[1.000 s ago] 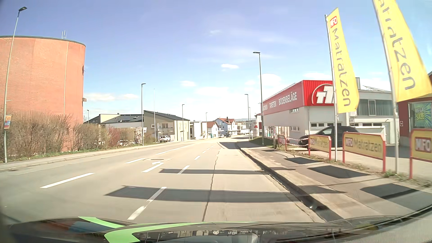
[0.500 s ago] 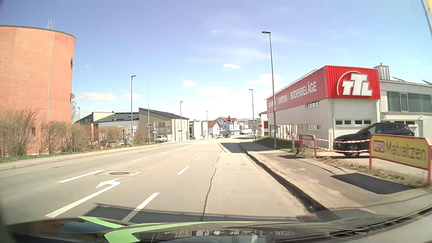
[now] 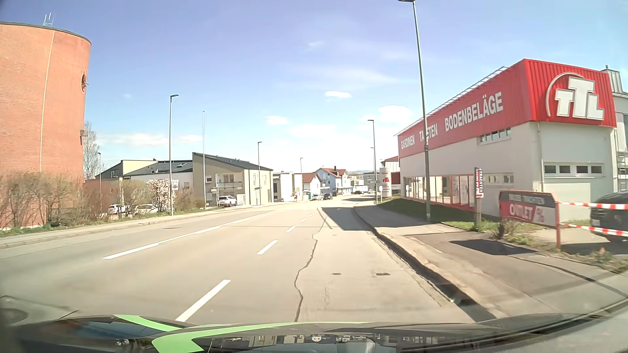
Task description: Follow the waypoints while adhering to traffic rules and regulations
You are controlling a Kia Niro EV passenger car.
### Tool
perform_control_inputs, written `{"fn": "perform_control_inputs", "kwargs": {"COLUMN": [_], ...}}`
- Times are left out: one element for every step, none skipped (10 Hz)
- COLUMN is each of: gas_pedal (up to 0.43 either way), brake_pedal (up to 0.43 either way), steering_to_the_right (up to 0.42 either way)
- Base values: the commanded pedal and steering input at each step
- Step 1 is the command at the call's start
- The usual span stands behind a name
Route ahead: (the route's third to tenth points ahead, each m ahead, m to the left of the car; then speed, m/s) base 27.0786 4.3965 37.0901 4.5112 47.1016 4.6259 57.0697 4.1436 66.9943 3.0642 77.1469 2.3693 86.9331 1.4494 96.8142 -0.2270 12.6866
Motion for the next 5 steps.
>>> {"fn": "perform_control_inputs", "kwargs": {"gas_pedal": [0.028, 0.028, 0.028, 0.028, 0.028], "brake_pedal": [0.000, 0.000, 0.000, 0.000, 0.000], "steering_to_the_right": [0.001, 0.002, 0.002, 0.003, 0.004]}}
